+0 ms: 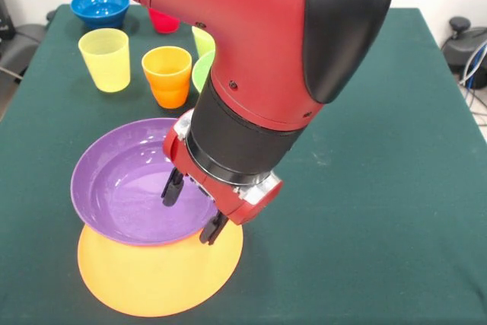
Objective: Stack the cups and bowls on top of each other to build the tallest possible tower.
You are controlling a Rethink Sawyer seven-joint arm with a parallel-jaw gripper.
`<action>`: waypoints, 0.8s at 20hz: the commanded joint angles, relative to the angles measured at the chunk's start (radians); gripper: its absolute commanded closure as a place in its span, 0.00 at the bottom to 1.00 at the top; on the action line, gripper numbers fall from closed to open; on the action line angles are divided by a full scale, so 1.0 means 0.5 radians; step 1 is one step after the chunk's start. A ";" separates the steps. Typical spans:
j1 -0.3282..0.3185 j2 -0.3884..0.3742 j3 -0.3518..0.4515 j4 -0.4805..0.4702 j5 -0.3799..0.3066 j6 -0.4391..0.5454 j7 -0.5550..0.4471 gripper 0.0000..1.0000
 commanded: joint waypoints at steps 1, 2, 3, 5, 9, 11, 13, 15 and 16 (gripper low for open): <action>0.006 0.028 0.034 0.055 -0.013 -0.153 -0.360 0.00; 0.008 0.024 0.028 0.057 -0.024 -0.161 -0.371 0.00; 0.009 0.024 0.022 0.058 -0.026 -0.163 -0.376 0.00; 0.008 0.026 0.011 0.058 -0.009 -0.143 -0.362 0.00; 0.009 0.021 0.020 0.072 0.024 -0.118 -0.326 0.00; 0.014 0.017 0.045 0.088 0.025 -0.135 -0.311 0.00; 0.018 0.013 0.068 0.102 0.024 -0.159 -0.294 0.00; 0.019 0.000 0.089 0.115 0.030 -0.159 -0.295 0.00; 0.019 -0.006 0.098 0.120 0.033 -0.157 -0.299 0.00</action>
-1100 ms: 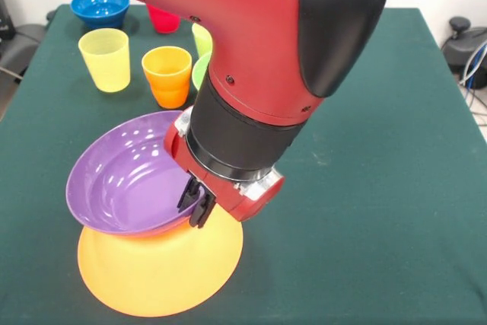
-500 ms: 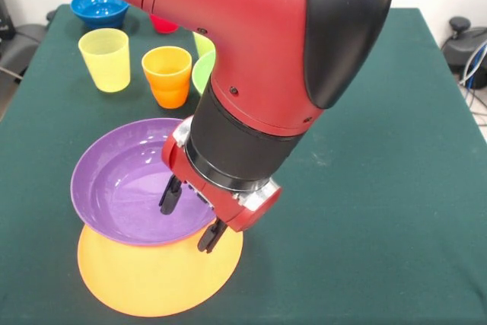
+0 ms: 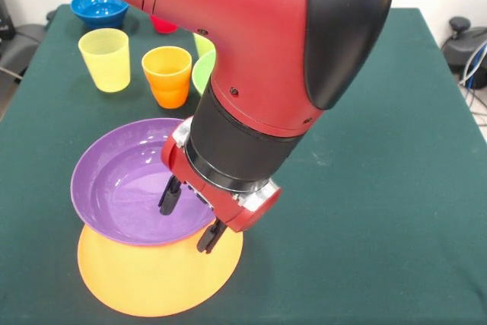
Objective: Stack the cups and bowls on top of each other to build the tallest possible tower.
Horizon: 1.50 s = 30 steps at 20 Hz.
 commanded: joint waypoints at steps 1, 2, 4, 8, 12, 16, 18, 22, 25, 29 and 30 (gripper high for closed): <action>0.026 -0.030 0.129 0.134 0.025 -0.086 -0.302 0.00; 0.028 -0.040 0.139 0.141 0.029 -0.082 -0.306 0.00; 0.032 -0.064 0.171 0.165 0.034 -0.076 -0.315 0.00; 0.052 -0.137 0.271 0.241 0.039 -0.069 -0.342 0.00; 0.073 -0.188 0.373 0.329 0.028 -0.106 -0.349 0.00; 0.098 -0.260 0.452 0.443 -0.013 -0.144 -0.360 0.00; 0.116 -0.309 0.478 0.512 -0.037 -0.149 -0.363 0.00; 0.160 -0.467 0.548 0.749 -0.081 -0.156 -0.401 0.00; 0.201 -0.586 0.601 0.972 -0.108 -0.195 -0.401 0.00; 0.273 -0.792 0.650 1.345 -0.130 -0.253 -0.374 0.00; 0.293 -0.856 0.654 1.449 -0.135 -0.261 -0.366 0.00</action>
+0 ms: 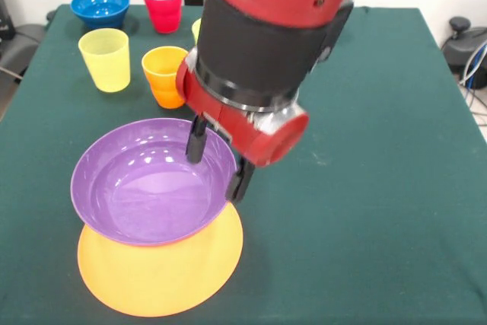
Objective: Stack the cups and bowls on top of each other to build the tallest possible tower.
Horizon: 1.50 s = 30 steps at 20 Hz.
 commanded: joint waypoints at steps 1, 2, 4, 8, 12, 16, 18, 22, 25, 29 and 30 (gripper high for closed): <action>0.125 -0.362 0.295 0.777 -0.144 -0.129 -0.360 0.00; 0.140 -0.420 0.297 0.868 -0.149 -0.131 -0.355 0.00; 0.158 -0.502 0.295 0.989 -0.161 -0.133 -0.351 0.00; 0.191 -0.646 0.290 1.217 -0.192 -0.162 -0.346 0.00; 0.204 -0.733 0.312 1.390 -0.236 -0.247 -0.336 0.00; 0.198 -0.801 0.347 1.539 -0.275 -0.348 -0.339 0.00; 0.191 -0.826 0.360 1.600 -0.296 -0.390 -0.342 0.00; 0.163 -0.878 0.393 1.695 -0.348 -0.466 -0.358 0.00; 0.134 -0.901 0.422 1.747 -0.374 -0.523 -0.374 0.00; 0.103 -0.930 0.468 1.812 -0.407 -0.587 -0.363 0.00; 0.100 -0.936 0.475 1.826 -0.414 -0.598 -0.354 0.00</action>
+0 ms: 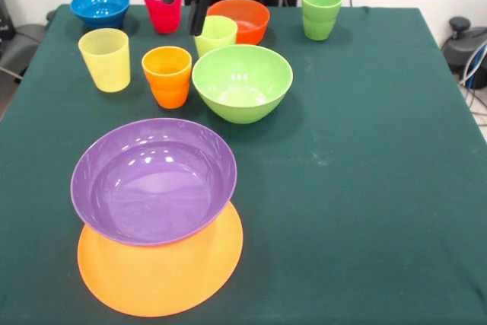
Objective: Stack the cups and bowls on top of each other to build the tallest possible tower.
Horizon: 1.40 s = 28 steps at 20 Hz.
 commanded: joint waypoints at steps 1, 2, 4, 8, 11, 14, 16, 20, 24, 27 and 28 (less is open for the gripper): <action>-0.049 -0.010 0.342 0.330 -0.177 -0.141 -0.345 0.00; -0.055 -0.015 0.355 0.344 -0.183 -0.155 -0.336 0.00; -0.063 -0.022 0.372 0.362 -0.201 -0.176 -0.321 0.00; -0.076 -0.030 0.397 0.373 -0.233 -0.195 -0.296 0.00; -0.091 -0.033 0.422 0.386 -0.249 -0.219 -0.291 0.00; -0.103 -0.035 0.443 0.397 -0.267 -0.241 -0.271 0.00; -0.107 -0.038 0.451 0.406 -0.277 -0.254 -0.253 0.00; -0.099 -0.044 0.459 0.428 -0.286 -0.273 -0.197 0.00; -0.090 -0.039 0.470 0.432 -0.285 -0.280 -0.145 0.00; -0.086 -0.033 0.476 0.429 -0.283 -0.289 -0.119 0.00; -0.083 -0.028 0.478 0.430 -0.281 -0.296 -0.107 0.00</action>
